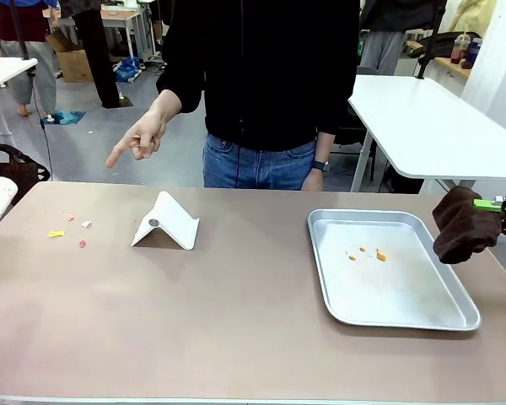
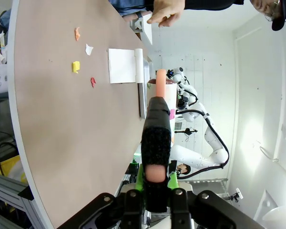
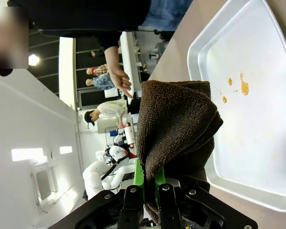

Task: Clean the surface of the table.
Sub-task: If a person points to the right, clean the right side of the table with your right hand, and if they point to the left, clean the left side with your left hand.

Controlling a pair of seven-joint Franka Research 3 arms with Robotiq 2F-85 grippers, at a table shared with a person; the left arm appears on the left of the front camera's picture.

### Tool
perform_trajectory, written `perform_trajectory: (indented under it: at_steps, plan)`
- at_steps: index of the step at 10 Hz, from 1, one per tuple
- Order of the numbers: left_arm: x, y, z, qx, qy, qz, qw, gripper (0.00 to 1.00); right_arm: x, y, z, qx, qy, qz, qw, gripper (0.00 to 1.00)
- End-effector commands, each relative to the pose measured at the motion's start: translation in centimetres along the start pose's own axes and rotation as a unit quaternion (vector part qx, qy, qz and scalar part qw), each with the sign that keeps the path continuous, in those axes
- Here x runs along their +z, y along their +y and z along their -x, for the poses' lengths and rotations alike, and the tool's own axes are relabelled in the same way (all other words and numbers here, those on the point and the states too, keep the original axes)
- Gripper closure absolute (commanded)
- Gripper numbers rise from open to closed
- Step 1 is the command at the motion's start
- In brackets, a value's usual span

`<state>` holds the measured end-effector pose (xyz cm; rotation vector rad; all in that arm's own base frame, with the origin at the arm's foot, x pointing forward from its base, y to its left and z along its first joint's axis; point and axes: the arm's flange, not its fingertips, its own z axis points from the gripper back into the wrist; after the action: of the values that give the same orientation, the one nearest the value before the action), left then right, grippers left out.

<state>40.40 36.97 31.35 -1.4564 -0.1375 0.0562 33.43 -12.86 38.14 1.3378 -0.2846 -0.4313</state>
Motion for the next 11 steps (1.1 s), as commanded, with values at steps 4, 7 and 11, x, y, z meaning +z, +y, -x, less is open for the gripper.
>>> perform_trajectory:
  at_steps: [4,7,11]
  plan:
    - [-3.6,-0.1,-1.1,-0.006,-0.048,-0.137,0.989,0.8,-0.1,0.3,0.1,0.003,0.002,0.001,1.0,1.0]
    - [-5.4,-0.1,-1.7,-0.001,-0.07,-0.206,0.976,0.8,-0.1,0.3,0.1,0.003,0.002,0.001,1.0,1.0]
    - [-6.5,0.1,-2.3,0.019,-0.074,-0.236,0.969,0.8,-0.1,0.3,0.1,0.003,0.002,0.001,1.0,1.0]
